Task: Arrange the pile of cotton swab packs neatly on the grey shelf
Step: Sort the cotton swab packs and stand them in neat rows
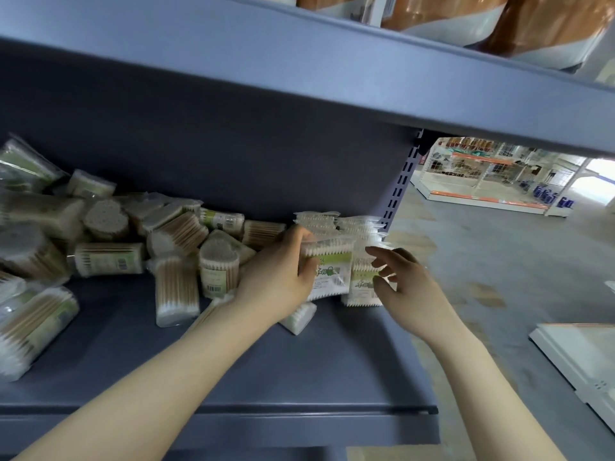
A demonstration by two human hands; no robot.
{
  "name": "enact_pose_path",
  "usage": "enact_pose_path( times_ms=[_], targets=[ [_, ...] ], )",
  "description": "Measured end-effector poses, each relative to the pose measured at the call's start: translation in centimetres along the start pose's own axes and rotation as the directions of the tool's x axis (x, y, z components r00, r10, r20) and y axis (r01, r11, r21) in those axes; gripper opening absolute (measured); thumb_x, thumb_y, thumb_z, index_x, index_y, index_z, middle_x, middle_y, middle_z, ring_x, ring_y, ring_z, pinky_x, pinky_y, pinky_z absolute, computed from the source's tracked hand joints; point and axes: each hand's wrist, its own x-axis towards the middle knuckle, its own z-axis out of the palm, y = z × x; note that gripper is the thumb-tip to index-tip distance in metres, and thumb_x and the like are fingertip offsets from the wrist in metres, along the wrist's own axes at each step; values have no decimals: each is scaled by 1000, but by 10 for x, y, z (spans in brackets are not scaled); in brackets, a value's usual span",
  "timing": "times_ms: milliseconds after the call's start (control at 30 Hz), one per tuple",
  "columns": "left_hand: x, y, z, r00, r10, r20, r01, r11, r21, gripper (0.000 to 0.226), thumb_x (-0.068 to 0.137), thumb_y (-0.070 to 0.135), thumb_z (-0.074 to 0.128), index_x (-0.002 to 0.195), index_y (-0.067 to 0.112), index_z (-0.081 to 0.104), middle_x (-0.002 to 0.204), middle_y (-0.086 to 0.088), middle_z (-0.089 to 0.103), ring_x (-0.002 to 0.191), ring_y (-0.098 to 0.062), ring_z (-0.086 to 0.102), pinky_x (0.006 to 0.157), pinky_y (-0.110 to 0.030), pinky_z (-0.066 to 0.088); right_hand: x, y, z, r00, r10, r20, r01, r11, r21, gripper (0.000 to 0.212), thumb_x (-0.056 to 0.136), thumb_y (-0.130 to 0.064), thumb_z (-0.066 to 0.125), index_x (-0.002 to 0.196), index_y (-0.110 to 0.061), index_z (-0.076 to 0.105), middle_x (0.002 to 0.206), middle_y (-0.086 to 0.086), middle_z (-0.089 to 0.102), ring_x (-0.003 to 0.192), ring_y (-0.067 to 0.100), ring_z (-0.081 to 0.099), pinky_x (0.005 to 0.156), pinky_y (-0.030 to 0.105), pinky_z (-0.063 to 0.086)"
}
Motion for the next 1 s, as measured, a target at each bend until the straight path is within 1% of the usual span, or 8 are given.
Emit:
enact_pose_path(
  times_ms=[167,300,400,500,567,700,867,1000],
  targets=[
    [13,-5,3,998,-40,-57,41,999,7,22,93,25,50,112,16,43,104,1,58,85,-19,58,64,-30,38,16,16,-2,995,43,-91,-45,999,-17,41,81,1,50,118,-14,59,104,1,54,86,14,52,75,23,38],
    [23,-6,10,995,-88,-50,88,996,5,22,94,24,48,113,16,39,112,-2,56,88,-21,58,64,-29,38,32,28,4,996,41,-82,-47,996,-78,39,83,-1,49,120,-12,59,116,8,55,108,24,51,79,21,32],
    [26,-5,19,991,-135,-12,136,988,68,34,96,25,44,127,21,32,126,-1,49,95,-23,57,66,-30,37,42,33,10,998,31,-48,-37,992,-120,38,85,-3,49,120,-9,59,122,10,53,115,26,48,87,21,32],
    [29,-8,29,988,-138,69,133,988,78,46,96,22,42,138,22,25,135,-5,41,105,-25,54,80,-37,46,49,36,16,999,18,-28,-22,991,-134,37,87,-3,46,122,-8,58,124,12,51,117,27,46,93,25,33],
    [30,-10,33,984,-139,112,127,986,108,43,96,18,42,138,19,30,136,-5,36,111,-24,49,85,-35,44,53,37,20,1000,-2,-27,-2,990,-141,38,88,0,43,122,-6,57,125,13,51,117,29,47,94,29,35],
    [30,-15,40,973,-159,167,131,977,169,40,95,16,43,134,20,36,135,-2,33,109,-21,50,83,-31,44,58,36,30,998,-70,4,70,982,-175,40,87,3,41,124,-5,56,124,14,55,115,34,48,93,35,38],
    [32,-21,45,985,-85,151,46,969,243,41,96,18,43,137,20,40,128,1,38,111,-19,47,89,-29,40,60,35,36,997,-80,0,79,985,-152,46,83,-10,33,120,-4,58,121,16,57,111,38,51,92,39,41],
    [35,-25,48,994,64,91,-91,939,333,43,93,16,47,135,22,46,123,4,43,114,-19,38,96,-30,34,59,35,38,996,-87,16,88,982,-168,51,83,-14,29,129,-6,51,136,15,47,125,34,42,103,37,33]
  ],
)
